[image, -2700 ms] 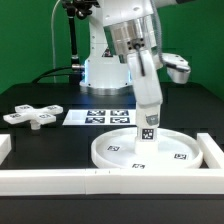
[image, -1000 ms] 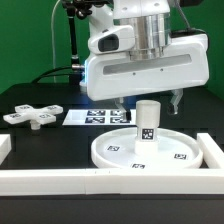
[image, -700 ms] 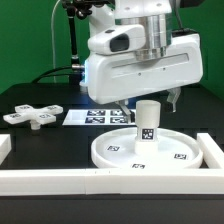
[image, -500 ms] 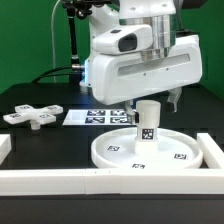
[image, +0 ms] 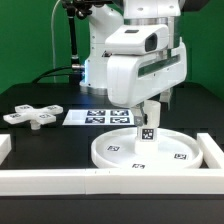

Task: Assemble round table

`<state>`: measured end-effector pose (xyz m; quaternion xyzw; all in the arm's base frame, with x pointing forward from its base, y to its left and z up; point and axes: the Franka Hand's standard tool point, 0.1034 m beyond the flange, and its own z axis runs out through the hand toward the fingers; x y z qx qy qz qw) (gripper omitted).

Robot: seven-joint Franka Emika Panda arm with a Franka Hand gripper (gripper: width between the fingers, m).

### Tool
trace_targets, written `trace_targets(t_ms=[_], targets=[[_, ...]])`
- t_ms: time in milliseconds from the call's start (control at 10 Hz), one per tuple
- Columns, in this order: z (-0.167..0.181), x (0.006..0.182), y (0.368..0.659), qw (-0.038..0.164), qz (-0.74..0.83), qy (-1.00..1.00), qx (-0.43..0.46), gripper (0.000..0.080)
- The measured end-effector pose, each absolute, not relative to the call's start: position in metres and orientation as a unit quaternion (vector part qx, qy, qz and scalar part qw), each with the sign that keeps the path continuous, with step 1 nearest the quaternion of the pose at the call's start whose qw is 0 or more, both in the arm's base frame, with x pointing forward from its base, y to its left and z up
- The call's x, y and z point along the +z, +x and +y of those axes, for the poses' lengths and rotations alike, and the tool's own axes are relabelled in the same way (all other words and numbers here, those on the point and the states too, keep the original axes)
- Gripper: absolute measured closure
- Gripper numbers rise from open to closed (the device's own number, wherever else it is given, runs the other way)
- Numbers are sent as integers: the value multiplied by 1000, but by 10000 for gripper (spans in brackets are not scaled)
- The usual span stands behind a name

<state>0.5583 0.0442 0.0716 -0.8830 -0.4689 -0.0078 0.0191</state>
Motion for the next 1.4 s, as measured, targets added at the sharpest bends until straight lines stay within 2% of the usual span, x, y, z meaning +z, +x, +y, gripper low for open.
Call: trace_targets(t_ms=[500,800,1200,1300,1400], targets=[[41,72,562,-12,-694,-720,-2,151],[42,72,562,-28,-775,-631,14,151],[36,71,561,-32,-822,-568,24,152],[36,70,561,-32,-822,-568,24,319],[35,70,561,-32,-822,-569,24,390]])
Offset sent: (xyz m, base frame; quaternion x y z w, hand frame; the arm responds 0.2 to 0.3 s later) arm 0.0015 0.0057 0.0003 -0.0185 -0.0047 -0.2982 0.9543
